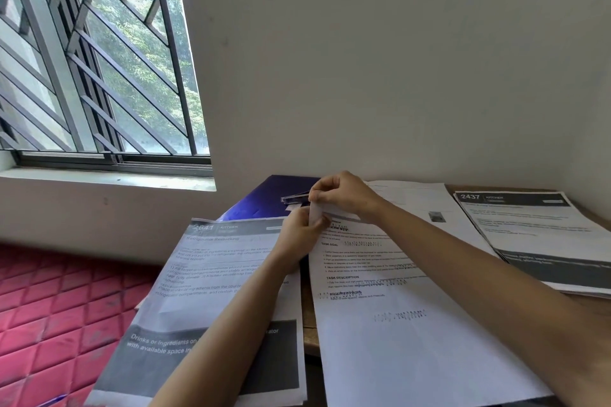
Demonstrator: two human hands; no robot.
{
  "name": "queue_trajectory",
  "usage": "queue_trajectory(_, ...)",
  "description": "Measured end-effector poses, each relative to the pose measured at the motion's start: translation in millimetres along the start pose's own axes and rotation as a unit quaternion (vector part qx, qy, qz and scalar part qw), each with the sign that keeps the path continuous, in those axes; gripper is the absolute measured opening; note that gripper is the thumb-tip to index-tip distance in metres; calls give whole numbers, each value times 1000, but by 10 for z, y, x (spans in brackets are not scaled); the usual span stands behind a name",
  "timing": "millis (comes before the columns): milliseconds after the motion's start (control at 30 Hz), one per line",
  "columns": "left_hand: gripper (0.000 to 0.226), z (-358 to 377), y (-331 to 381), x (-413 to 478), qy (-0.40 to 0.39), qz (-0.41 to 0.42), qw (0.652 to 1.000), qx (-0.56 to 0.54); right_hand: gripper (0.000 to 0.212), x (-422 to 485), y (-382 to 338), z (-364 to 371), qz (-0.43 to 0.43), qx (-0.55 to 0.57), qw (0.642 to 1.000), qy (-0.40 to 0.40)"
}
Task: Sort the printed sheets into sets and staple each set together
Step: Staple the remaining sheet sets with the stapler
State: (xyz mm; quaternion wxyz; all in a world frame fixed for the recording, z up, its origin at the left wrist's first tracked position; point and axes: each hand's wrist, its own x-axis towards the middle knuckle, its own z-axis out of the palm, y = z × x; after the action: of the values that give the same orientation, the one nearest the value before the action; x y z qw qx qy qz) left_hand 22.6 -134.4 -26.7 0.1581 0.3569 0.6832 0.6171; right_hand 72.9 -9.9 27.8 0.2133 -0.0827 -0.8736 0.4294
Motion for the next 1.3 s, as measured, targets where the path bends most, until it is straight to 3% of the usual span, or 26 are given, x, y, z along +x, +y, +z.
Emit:
queue_trajectory(367,16,38,-4,9,41,6,998,56,6,61,9,27,-31,-59,998,8)
queue_trajectory(633,13,32,-45,79,98,-55,992,-60,19,28,108,-135,-61,-150,987,20)
queue_trajectory(800,14,34,-68,111,139,-68,985,-72,22,5,197,-209,-52,-188,981,-1)
queue_trajectory(1300,26,-8,-55,128,110,-87,981,-133,21,124,228,-235,-21,-210,977,-28)
